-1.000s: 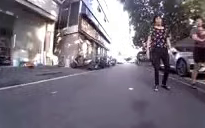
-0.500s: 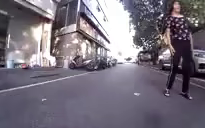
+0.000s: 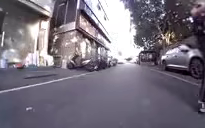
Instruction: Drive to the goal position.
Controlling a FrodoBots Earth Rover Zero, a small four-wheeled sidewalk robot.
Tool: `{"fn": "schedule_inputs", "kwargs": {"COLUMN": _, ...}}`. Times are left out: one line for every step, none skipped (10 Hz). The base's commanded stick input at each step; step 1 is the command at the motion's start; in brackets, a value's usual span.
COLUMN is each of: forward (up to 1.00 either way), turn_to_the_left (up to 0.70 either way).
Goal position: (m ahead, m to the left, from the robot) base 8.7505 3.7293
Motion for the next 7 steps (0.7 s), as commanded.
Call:
{"fn": "schedule_inputs", "kwargs": {"forward": 0.7, "turn_to_the_left": 0.0}}
{"fn": "schedule_inputs", "kwargs": {"forward": 0.7, "turn_to_the_left": 0.0}}
{"fn": "schedule_inputs", "kwargs": {"forward": 0.7, "turn_to_the_left": 0.0}}
{"fn": "schedule_inputs", "kwargs": {"forward": 0.7, "turn_to_the_left": 0.0}}
{"fn": "schedule_inputs", "kwargs": {"forward": 0.7, "turn_to_the_left": 0.0}}
{"fn": "schedule_inputs", "kwargs": {"forward": 0.7, "turn_to_the_left": 0.0}}
{"fn": "schedule_inputs", "kwargs": {"forward": 0.7, "turn_to_the_left": 0.0}}
